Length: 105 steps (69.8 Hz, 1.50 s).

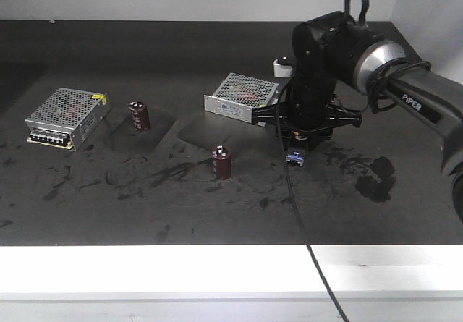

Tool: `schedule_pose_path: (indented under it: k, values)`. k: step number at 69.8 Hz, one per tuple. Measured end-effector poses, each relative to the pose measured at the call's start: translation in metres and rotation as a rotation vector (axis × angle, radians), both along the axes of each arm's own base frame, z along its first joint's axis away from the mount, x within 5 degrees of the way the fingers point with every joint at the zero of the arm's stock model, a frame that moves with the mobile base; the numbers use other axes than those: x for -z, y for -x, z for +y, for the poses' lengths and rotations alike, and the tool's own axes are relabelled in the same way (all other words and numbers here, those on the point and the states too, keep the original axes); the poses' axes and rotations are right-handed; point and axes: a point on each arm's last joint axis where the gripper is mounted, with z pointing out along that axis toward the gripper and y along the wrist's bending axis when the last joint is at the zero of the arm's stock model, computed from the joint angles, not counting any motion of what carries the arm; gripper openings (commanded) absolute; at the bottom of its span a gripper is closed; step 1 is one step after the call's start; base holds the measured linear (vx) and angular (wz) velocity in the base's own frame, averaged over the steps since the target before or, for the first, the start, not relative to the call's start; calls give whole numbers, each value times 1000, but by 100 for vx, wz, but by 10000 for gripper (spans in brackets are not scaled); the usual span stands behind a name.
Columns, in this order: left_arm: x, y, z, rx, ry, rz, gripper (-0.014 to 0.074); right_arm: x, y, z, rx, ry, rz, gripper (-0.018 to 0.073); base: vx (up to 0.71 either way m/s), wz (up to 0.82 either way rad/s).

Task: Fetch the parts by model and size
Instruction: 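Close the right gripper on the yellow button and lift it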

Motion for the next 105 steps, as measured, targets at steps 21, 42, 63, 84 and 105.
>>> schedule_pose_path:
  k: [21, 42, 63, 84, 105]
  values:
    - [0, 0, 0, 0, 0, 0, -6, -33, 13, 17, -114, 41, -127, -4, 0, 0]
    - [0, 0, 0, 0, 0, 1, -6, -74, 18, -3, -192, -15, -235, -3, 0, 0]
    - [0, 0, 0, 0, 0, 1, -6, -89, 13, -45, -221, -92, -256, -2, 0, 0]
    - [0, 0, 0, 0, 0, 1, -6, -76, 55, -74, -220, -110, -402, -2, 0, 0]
    - [0, 0, 0, 1, 2, 2, -6, -66, 133, -93, -236, -139, -630, -2, 0, 0]
